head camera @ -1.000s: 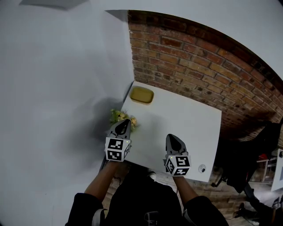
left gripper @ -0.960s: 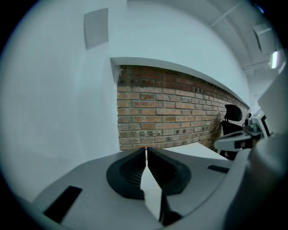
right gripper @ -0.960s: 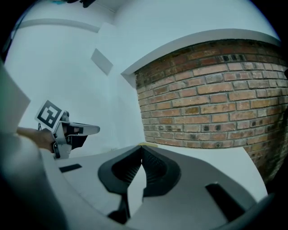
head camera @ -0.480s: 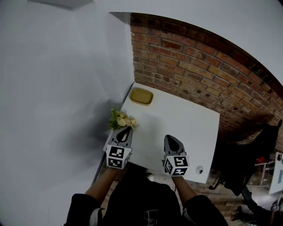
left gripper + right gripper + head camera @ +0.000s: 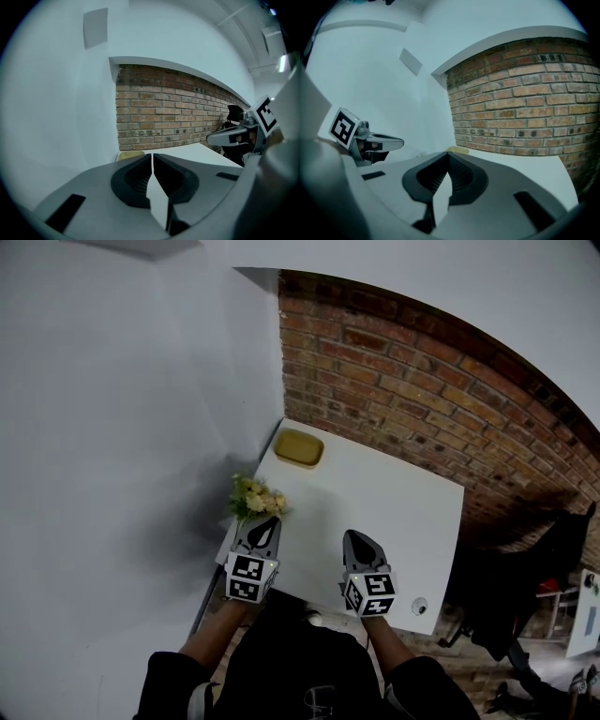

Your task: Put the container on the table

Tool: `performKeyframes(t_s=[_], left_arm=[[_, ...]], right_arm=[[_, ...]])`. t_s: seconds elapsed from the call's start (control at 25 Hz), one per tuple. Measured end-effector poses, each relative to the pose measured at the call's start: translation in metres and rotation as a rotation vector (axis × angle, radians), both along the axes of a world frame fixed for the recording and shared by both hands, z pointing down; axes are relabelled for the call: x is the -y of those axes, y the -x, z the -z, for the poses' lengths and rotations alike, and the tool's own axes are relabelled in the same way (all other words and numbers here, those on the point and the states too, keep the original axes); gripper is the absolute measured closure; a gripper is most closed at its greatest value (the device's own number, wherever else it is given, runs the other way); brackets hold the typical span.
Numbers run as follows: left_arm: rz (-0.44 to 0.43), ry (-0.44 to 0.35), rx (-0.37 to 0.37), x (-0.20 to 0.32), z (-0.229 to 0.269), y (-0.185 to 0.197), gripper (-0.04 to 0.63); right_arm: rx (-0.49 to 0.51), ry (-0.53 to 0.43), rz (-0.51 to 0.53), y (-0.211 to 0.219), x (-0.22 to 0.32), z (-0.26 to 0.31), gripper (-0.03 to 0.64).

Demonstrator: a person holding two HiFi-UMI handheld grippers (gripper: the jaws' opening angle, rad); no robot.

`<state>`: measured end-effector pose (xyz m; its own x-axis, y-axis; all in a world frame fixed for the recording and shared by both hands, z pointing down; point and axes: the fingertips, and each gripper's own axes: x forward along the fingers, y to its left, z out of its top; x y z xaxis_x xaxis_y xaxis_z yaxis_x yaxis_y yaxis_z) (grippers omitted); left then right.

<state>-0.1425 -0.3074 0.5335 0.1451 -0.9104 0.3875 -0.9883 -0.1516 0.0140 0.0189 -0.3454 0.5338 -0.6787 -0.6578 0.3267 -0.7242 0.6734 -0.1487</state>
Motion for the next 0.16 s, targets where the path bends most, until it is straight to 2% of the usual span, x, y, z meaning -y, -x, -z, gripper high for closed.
performKeyframes(t_s=[0.16], left_arm=[[-0.003, 0.011, -0.011, 0.0034, -0.0053, 0.0029, 0.571]], right_arm=[[-0.002, 0.003, -0.002, 0.0031, 0.0044, -0.0022, 0.592]])
